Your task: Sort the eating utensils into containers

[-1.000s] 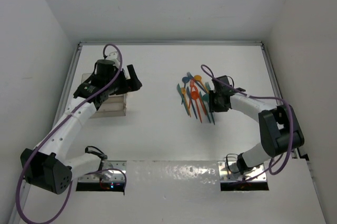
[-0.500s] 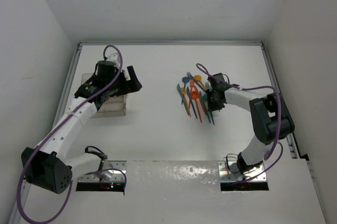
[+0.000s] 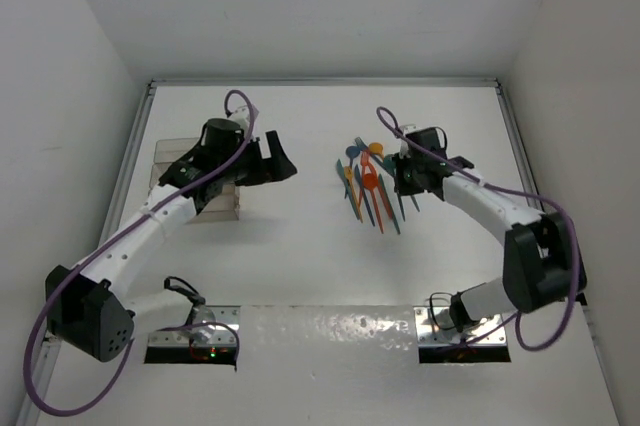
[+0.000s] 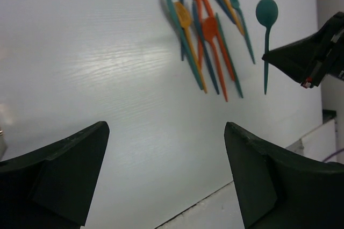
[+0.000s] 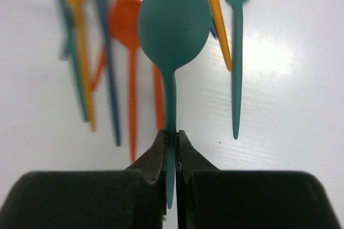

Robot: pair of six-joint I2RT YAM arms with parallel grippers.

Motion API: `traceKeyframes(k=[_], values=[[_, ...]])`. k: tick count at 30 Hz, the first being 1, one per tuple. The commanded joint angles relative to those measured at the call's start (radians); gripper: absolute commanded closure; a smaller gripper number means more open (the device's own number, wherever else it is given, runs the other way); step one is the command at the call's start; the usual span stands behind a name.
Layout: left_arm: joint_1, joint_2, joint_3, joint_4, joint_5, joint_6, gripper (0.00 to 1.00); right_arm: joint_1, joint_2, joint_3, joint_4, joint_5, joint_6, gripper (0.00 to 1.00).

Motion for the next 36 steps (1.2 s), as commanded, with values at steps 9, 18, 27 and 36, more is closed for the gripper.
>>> traceKeyframes(k=[9,18,27,36], values=[[-0.183,0.098,-0.035,0.452,0.179,-0.159,0.17,0.055,-0.202,0.180,-0.089,-0.329,-0.056,1.00],[-0.312,0.211,-0.035,0.701,0.085,-0.190,0.31,0.115,-0.212,0.225,-0.076,-0.443,0.021,1.00],[-0.326,0.276,-0.037,0.787,0.027,-0.224,0.40,0.146,-0.221,0.211,-0.052,-0.475,0.053,1.00],[-0.329,0.323,-0.032,0.796,0.031,-0.259,0.61,0.148,-0.233,0.185,-0.026,-0.480,0.071,1.00]])
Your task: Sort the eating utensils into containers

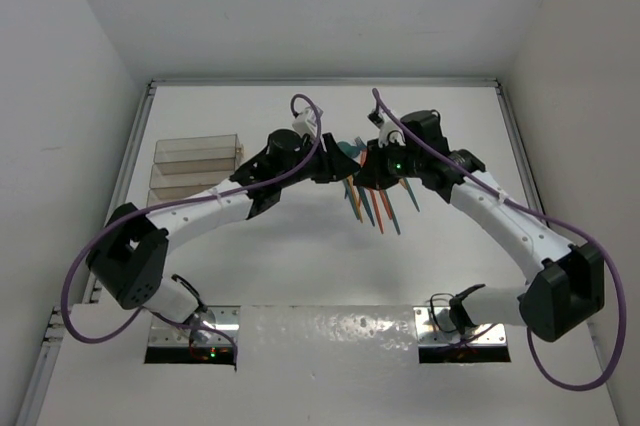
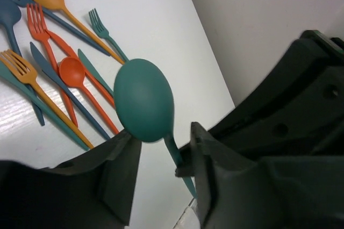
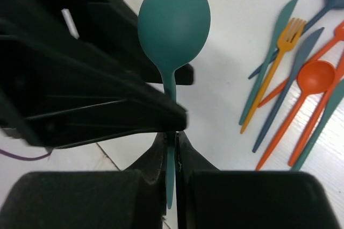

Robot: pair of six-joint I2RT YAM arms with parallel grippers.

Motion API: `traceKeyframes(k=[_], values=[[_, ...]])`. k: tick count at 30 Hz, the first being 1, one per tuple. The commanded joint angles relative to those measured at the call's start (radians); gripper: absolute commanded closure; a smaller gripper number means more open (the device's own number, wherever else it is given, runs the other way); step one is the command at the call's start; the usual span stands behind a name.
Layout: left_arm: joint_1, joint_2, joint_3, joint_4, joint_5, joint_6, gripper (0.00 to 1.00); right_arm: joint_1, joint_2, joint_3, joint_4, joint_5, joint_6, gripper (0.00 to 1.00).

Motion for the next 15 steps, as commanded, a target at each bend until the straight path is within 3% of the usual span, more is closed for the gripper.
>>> traceKeyframes(k=[1,6,9,11,13,14,15], values=[[-0.010,0.016,0.002,0.064,-0.014,-0.017,0.64,0.008,-0.034,0.002,0.059,-0.039,0.019,1.00],[-0.010,0.027,-0.004,0.095,-0.024,-0.032,0.67,0.008,-0.034,0.002,0.077,-0.065,0.030,1.00],[-0.010,0.028,0.000,0.104,-0.019,-0.035,0.78,0.010,-0.031,0.002,0.079,-0.064,0.028,1.00],[-0.010,0.025,0.002,0.102,-0.019,-0.034,0.92,0.008,-0.028,0.002,0.073,-0.058,0.027,0.98],[-0.010,0.013,-0.001,0.081,-0.048,-0.034,1.00,0.008,-0.028,-0.004,0.074,-0.050,0.030,0.88],[-0.007,0.002,-0.003,0.070,-0.077,-0.032,1.00,0.008,-0.027,-0.007,0.073,-0.036,0.031,0.66],[-0.007,-0.004,-0.003,0.061,-0.094,-0.031,1.00,0.008,-0.028,-0.007,0.071,-0.030,0.031,0.59]])
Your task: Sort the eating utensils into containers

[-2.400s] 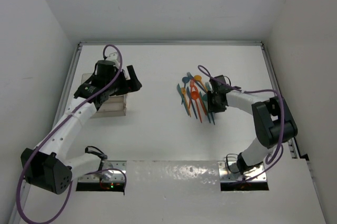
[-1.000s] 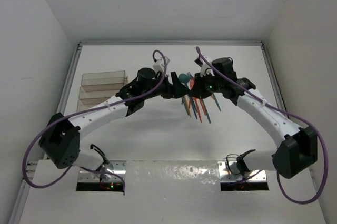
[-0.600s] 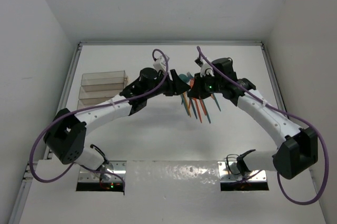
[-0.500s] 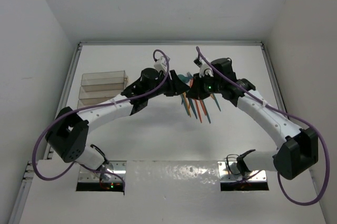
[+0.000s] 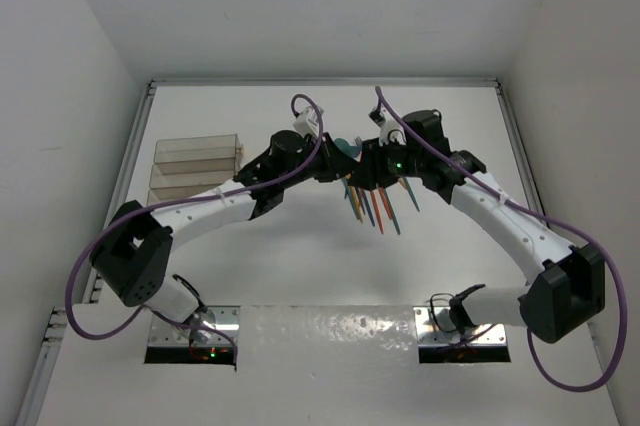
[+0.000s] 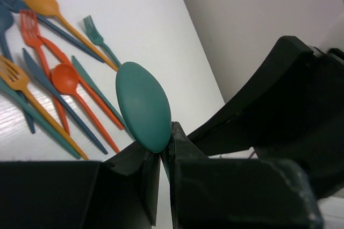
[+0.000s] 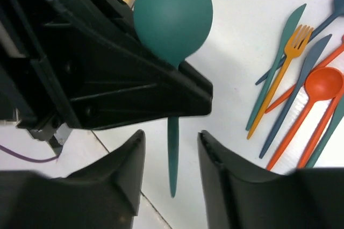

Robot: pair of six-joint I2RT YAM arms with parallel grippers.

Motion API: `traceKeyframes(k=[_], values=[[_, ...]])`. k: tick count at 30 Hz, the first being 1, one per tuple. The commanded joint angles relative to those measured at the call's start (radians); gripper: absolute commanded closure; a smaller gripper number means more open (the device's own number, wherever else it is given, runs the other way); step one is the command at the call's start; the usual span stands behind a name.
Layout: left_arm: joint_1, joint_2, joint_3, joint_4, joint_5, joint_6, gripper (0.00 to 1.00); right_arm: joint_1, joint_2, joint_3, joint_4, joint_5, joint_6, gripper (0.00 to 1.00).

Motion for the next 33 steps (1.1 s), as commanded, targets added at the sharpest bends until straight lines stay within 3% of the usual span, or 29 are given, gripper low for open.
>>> traceKeyframes(k=[1,2,3,6,9,15,20,23,26,33], values=[[0.004,-0.039,-0.004,-0.010,-0.084,0.011,1.00,0.003,-0.019,0.000,0.033,0.004,0.002,0.55],[0.007,-0.048,-0.004,-0.042,-0.104,0.011,1.00,0.005,-0.022,0.002,0.023,0.013,0.004,0.49],[0.015,-0.071,-0.012,-0.056,-0.123,0.003,1.00,0.003,-0.030,0.002,0.020,0.048,0.007,0.34],[0.081,-0.147,-0.058,-0.125,-0.190,-0.052,1.00,0.005,-0.050,-0.006,0.006,0.116,0.004,0.19],[0.209,-0.253,-0.131,-0.203,-0.265,-0.119,1.00,0.002,-0.076,-0.020,-0.019,0.216,-0.008,0.15],[0.537,-0.433,-0.213,-0.503,-0.385,-0.185,1.00,0.002,-0.088,-0.044,-0.069,0.291,-0.014,0.15],[0.761,-0.465,-0.259,-0.588,-0.404,-0.196,1.00,0.002,-0.099,-0.082,-0.066,0.285,-0.019,0.15],[0.841,-0.442,-0.280,-0.608,-0.353,-0.205,1.00,0.003,-0.107,-0.095,-0.072,0.291,-0.024,0.15],[0.900,-0.433,-0.300,-0.631,-0.388,-0.218,1.00,0.002,-0.121,-0.102,-0.072,0.297,-0.031,0.15],[0.926,-0.406,-0.339,-0.639,-0.414,-0.244,1.00,0.002,-0.136,-0.115,-0.082,0.320,-0.045,0.15]])
